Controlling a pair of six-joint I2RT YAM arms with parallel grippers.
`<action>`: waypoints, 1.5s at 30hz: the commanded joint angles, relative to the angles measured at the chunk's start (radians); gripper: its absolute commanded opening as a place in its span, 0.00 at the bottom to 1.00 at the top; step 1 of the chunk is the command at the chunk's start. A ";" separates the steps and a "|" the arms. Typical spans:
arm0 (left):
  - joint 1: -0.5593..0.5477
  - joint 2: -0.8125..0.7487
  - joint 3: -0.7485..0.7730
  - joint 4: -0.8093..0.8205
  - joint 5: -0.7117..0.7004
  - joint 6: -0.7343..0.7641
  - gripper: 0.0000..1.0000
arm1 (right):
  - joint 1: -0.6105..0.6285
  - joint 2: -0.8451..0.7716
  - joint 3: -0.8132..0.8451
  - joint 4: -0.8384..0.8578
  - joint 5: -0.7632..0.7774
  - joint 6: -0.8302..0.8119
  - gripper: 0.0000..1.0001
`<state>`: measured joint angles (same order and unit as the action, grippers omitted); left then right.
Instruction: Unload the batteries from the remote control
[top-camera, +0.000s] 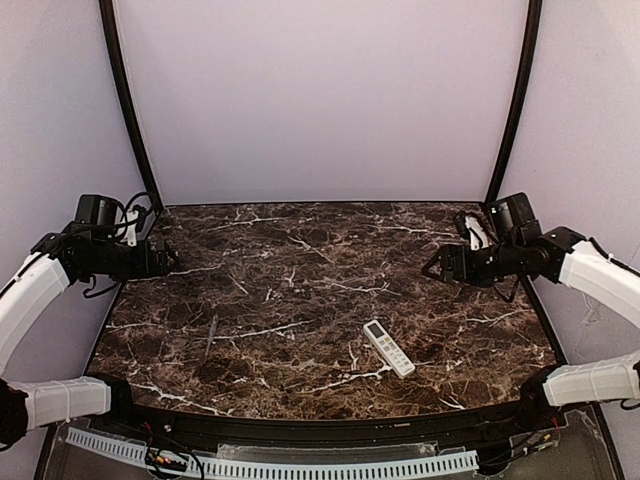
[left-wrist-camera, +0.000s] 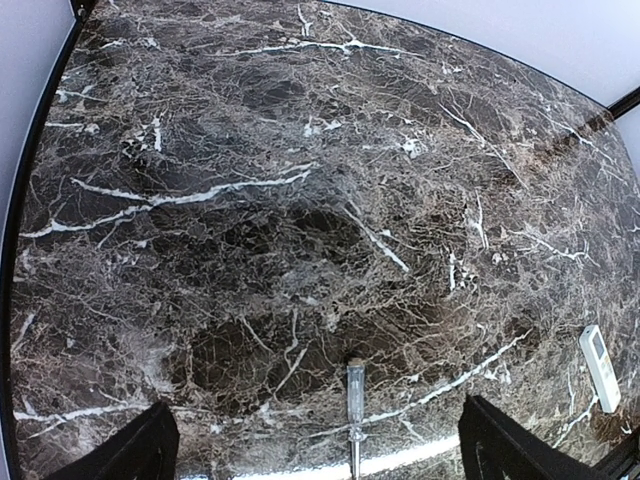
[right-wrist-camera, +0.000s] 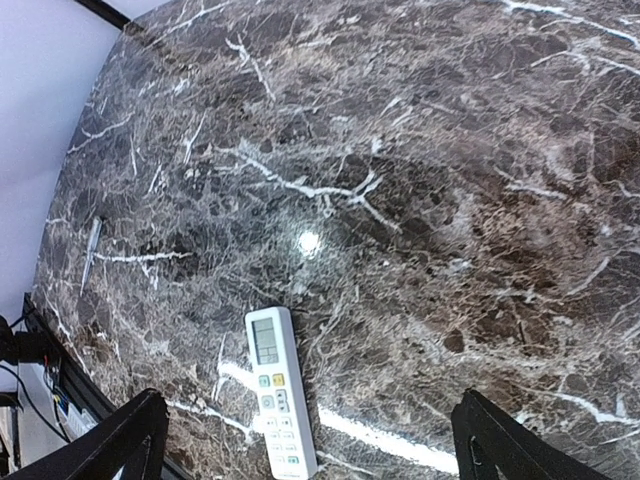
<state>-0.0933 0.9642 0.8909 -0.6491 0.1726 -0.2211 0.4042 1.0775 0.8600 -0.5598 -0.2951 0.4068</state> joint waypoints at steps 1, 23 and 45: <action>0.003 -0.002 -0.020 0.008 0.014 0.002 0.98 | 0.107 0.033 -0.012 -0.028 0.075 0.046 0.99; 0.003 0.021 -0.020 0.022 0.039 0.004 1.00 | 0.558 0.453 0.153 -0.168 0.325 0.145 0.99; 0.002 0.013 -0.020 0.025 0.038 0.002 1.00 | 0.629 0.594 0.149 -0.233 0.350 0.179 0.86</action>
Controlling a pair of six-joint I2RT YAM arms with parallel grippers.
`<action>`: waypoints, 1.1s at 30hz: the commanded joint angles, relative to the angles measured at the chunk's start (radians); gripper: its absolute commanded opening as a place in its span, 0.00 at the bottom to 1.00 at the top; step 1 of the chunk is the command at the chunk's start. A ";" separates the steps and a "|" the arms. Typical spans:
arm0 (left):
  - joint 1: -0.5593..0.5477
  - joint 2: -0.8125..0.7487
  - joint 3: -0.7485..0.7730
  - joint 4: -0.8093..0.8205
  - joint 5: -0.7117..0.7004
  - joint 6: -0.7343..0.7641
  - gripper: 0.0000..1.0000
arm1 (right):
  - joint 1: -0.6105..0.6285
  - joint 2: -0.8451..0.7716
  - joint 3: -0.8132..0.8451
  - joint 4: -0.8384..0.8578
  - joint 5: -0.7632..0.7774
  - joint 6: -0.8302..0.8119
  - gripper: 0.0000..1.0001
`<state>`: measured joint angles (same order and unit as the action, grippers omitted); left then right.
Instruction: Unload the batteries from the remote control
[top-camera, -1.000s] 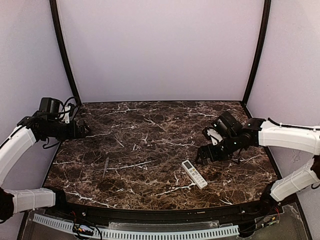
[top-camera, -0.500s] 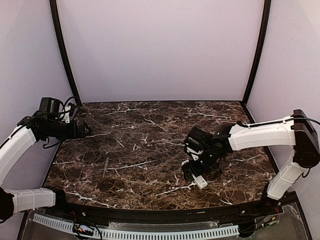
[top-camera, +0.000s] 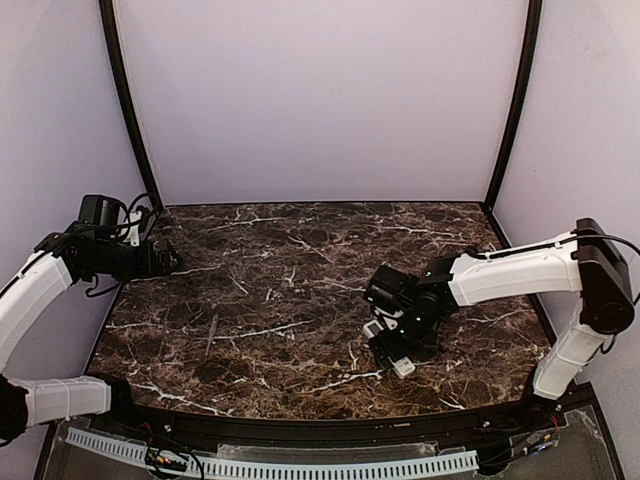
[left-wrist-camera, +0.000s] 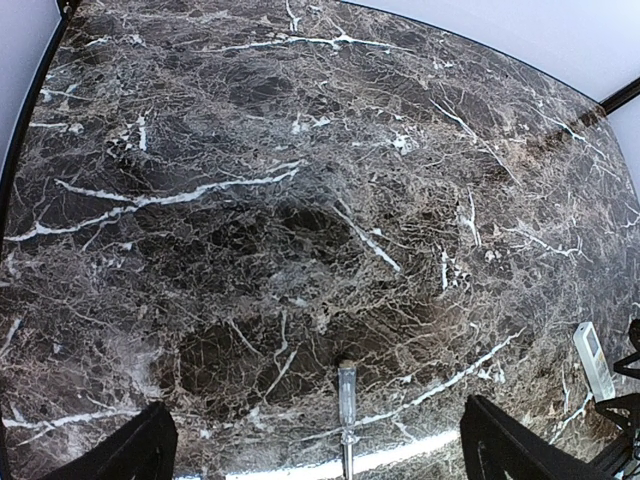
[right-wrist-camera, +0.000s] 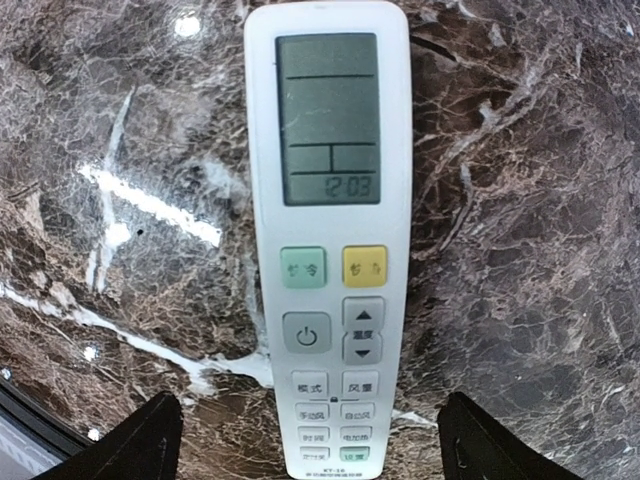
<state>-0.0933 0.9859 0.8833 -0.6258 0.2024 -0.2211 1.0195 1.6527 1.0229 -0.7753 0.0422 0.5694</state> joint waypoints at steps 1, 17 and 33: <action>0.003 -0.008 -0.012 0.001 0.009 0.003 1.00 | 0.015 0.022 -0.016 -0.016 0.015 0.017 0.85; 0.003 -0.009 -0.012 0.002 0.009 0.004 1.00 | 0.027 0.040 -0.072 0.045 0.027 0.017 0.60; 0.001 -0.001 -0.012 0.004 0.010 0.005 1.00 | 0.045 0.017 -0.117 0.093 0.049 0.012 0.33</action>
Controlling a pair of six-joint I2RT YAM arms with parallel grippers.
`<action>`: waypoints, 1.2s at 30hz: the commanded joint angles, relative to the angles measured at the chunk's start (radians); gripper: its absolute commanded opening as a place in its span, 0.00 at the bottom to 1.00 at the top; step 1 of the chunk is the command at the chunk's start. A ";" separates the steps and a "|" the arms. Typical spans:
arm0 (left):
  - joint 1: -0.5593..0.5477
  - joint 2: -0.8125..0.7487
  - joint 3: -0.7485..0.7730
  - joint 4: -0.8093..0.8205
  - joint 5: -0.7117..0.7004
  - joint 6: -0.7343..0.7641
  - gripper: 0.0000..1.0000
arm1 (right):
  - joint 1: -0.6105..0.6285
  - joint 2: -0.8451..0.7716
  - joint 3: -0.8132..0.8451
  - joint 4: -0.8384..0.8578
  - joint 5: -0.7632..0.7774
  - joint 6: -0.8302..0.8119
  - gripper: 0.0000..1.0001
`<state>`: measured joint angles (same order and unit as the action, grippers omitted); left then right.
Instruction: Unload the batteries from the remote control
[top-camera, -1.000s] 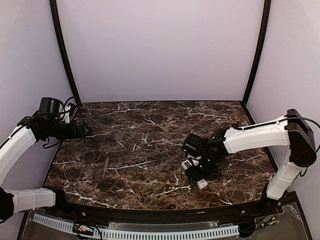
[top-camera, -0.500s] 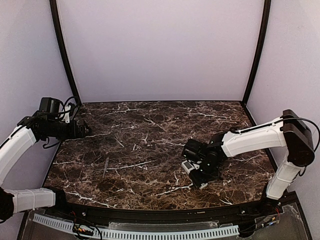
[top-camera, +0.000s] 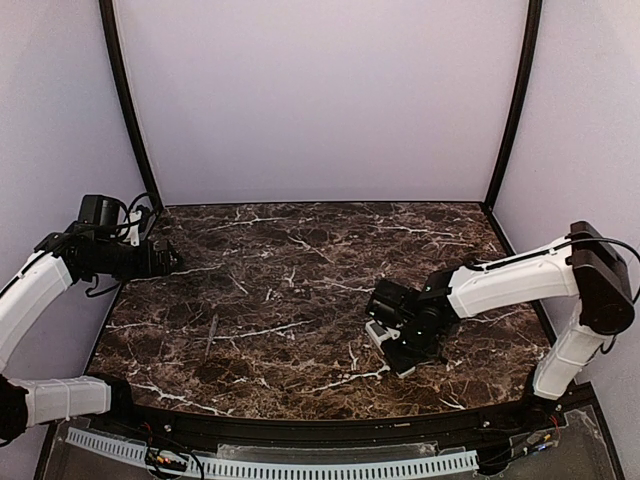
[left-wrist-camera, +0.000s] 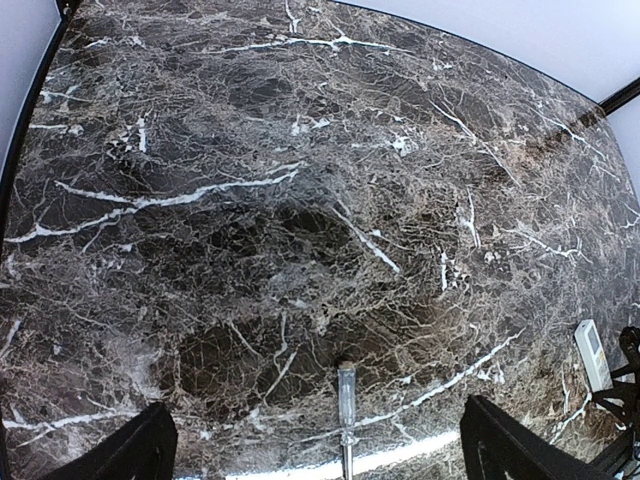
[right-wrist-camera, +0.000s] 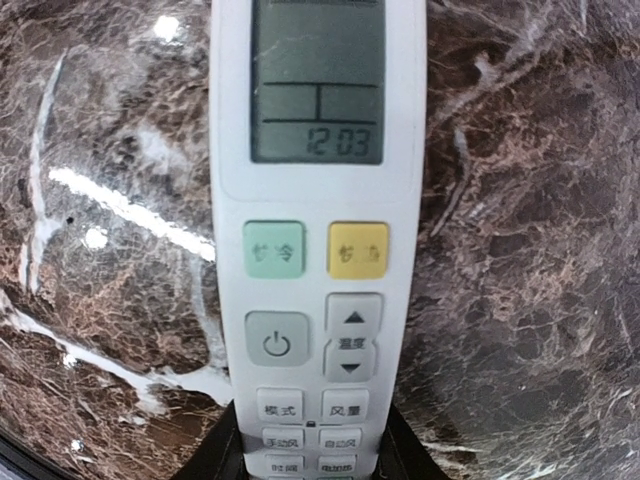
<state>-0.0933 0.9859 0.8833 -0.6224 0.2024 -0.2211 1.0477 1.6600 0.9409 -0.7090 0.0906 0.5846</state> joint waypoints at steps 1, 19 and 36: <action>0.001 0.001 -0.012 0.000 0.012 0.005 1.00 | 0.019 0.006 -0.033 0.032 -0.001 -0.006 0.30; 0.003 -0.027 -0.026 0.073 0.050 -0.068 1.00 | 0.024 -0.158 0.033 0.089 -0.034 -0.070 0.12; -0.016 0.146 -0.079 0.358 0.714 -0.127 1.00 | -0.011 -0.224 0.086 0.267 -0.327 -0.153 0.09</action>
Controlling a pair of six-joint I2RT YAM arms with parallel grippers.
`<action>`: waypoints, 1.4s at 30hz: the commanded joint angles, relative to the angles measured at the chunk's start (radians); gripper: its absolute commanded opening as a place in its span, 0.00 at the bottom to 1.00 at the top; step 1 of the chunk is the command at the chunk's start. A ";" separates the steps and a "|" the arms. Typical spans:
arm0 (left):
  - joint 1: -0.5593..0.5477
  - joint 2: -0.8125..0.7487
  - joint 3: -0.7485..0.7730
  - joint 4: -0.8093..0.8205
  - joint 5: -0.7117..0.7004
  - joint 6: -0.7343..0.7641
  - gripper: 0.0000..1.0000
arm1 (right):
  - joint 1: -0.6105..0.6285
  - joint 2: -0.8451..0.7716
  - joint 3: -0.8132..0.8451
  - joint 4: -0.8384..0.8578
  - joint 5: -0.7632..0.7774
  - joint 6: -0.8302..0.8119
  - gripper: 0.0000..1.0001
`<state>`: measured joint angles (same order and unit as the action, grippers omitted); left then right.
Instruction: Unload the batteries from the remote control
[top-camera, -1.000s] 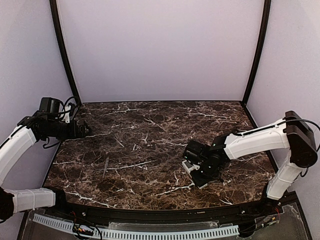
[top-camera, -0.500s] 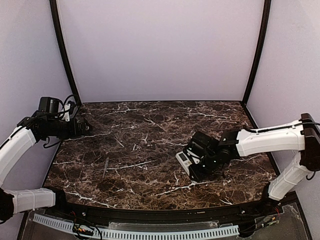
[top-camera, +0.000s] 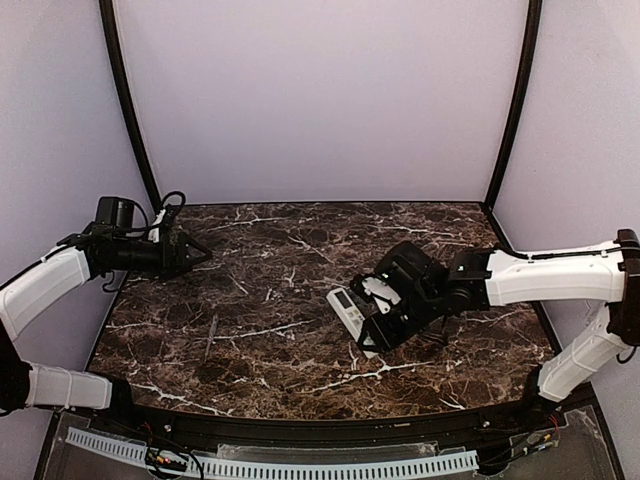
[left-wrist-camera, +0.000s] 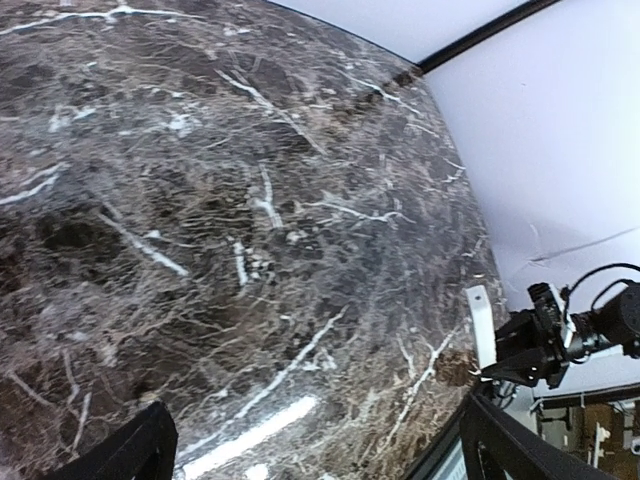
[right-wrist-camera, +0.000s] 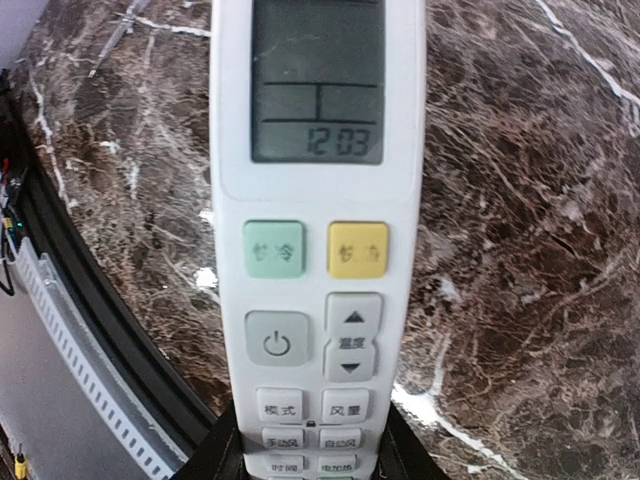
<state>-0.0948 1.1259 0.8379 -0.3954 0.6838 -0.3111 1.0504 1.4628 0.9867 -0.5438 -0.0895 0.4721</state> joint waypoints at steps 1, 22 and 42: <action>-0.023 0.008 -0.035 0.144 0.249 -0.042 1.00 | -0.017 -0.030 0.043 0.118 -0.187 -0.048 0.08; -0.359 0.041 -0.017 0.553 0.414 -0.215 1.00 | -0.064 -0.106 -0.052 0.613 -0.639 0.110 0.10; -0.539 0.170 0.053 0.672 0.386 -0.255 0.82 | -0.058 -0.026 -0.043 0.695 -0.727 0.169 0.07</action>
<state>-0.6178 1.2774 0.8639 0.2321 1.0790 -0.5529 0.9936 1.4239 0.9432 0.0856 -0.7849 0.6277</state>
